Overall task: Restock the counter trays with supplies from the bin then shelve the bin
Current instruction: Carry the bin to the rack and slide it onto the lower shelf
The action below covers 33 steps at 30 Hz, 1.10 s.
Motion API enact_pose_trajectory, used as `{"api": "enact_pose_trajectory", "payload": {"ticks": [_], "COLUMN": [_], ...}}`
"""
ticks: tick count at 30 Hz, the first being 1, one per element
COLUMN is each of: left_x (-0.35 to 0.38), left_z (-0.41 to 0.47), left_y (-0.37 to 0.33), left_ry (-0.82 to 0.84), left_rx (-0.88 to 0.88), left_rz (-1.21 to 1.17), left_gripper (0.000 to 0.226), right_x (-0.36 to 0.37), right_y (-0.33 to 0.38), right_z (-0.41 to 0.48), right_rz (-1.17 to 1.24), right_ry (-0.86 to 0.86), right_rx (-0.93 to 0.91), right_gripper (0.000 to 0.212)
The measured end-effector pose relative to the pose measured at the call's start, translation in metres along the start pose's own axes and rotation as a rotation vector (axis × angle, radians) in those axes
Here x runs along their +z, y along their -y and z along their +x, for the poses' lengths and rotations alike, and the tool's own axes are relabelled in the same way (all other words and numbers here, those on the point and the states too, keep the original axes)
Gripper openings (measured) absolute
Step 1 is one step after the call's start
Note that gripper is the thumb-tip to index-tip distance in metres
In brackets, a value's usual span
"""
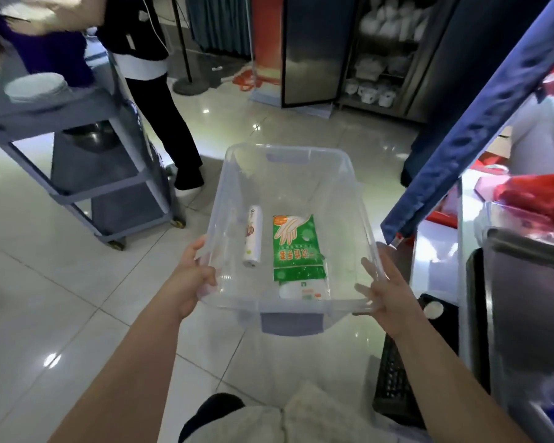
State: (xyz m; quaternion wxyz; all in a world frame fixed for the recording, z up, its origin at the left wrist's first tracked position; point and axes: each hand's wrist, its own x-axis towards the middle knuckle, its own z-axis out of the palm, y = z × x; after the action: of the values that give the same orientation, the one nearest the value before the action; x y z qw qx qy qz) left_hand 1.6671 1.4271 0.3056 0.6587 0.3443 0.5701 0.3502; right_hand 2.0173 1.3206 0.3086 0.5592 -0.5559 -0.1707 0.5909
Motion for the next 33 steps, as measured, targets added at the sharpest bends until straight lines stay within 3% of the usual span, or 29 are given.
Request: {"api": "enact_pose_trajectory", "payload": {"ticks": [4,10,14,21,33], "left_x": [0.004,0.035,0.077,0.195,0.403], "left_z": [0.099,0.255,0.343,0.453,0.554], "left_y": [-0.038,-0.099,-0.130,-0.142,-0.122], "left_ry": [0.079,0.303,0.475,0.735,0.947], "left_rx": [-0.016,-0.078,-0.144,-0.278,-0.385], "left_rz": [0.087,0.246,0.346,0.564,0.888], "left_gripper": [0.090,0.093,0.086,0.084,0.085], "right_x": [0.019,0.054,0.072,0.059,0.006], "right_y": [-0.003,-0.020,-0.026,-0.034,-0.005], "right_z": [0.066,0.146,0.178,0.229,0.309], "right_rz": [0.095,0.221,0.345,0.561,0.807], "right_ry": [-0.126,-0.369,-0.600,-0.884,-1.184], "right_rx": [0.034,-0.025,-0.020,-0.086,-0.033], "right_gripper": [0.074,0.056,0.076,0.091,0.098]}}
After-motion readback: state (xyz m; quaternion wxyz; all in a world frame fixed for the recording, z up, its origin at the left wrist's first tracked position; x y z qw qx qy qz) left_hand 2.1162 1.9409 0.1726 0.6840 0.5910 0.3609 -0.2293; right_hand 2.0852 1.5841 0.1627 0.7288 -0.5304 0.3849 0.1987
